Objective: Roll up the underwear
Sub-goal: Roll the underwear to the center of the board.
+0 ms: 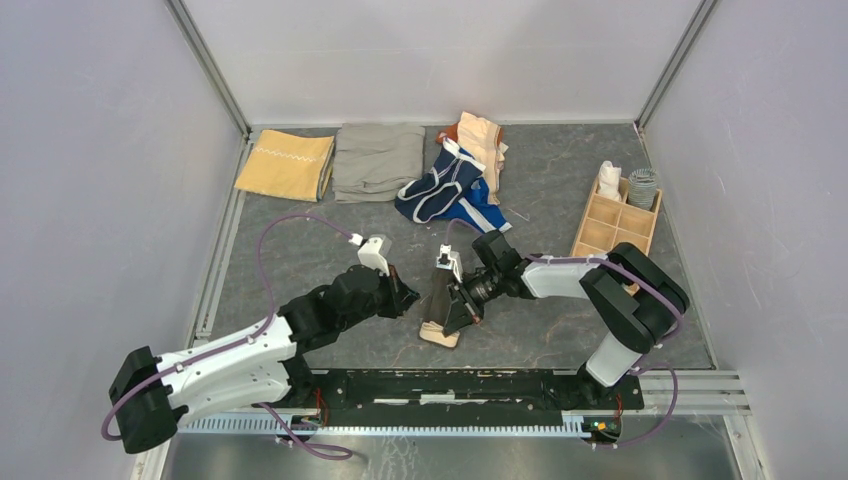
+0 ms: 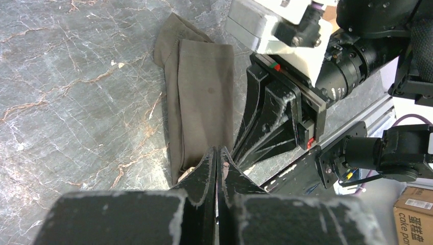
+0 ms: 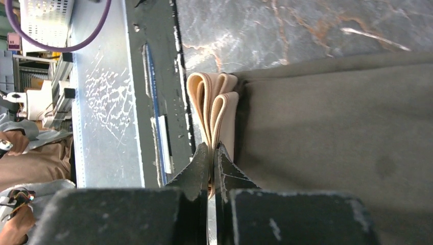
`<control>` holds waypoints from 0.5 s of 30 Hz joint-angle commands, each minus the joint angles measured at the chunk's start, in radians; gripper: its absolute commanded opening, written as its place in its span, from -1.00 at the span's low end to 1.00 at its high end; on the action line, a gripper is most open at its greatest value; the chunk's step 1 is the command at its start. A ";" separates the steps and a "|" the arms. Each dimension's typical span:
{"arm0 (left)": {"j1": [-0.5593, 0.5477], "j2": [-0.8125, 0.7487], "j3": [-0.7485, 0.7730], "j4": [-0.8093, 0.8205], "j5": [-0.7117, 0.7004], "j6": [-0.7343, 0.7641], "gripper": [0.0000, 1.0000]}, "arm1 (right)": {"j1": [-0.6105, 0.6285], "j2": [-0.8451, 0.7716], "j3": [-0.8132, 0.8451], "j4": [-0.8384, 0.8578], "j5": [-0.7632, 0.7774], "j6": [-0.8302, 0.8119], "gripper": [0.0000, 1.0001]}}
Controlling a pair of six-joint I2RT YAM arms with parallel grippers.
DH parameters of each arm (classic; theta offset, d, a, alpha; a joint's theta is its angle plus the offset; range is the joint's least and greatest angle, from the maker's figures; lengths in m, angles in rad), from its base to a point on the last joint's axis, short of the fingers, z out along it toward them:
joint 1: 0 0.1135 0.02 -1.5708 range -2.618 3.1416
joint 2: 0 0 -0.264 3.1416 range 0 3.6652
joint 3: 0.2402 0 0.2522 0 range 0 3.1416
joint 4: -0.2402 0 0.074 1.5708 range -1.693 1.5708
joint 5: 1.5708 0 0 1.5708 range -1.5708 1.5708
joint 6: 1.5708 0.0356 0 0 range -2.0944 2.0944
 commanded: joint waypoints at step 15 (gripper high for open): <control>-0.038 0.167 0.051 0.138 0.095 0.081 -0.96 | -0.026 0.073 0.022 -0.055 0.142 -0.040 -1.00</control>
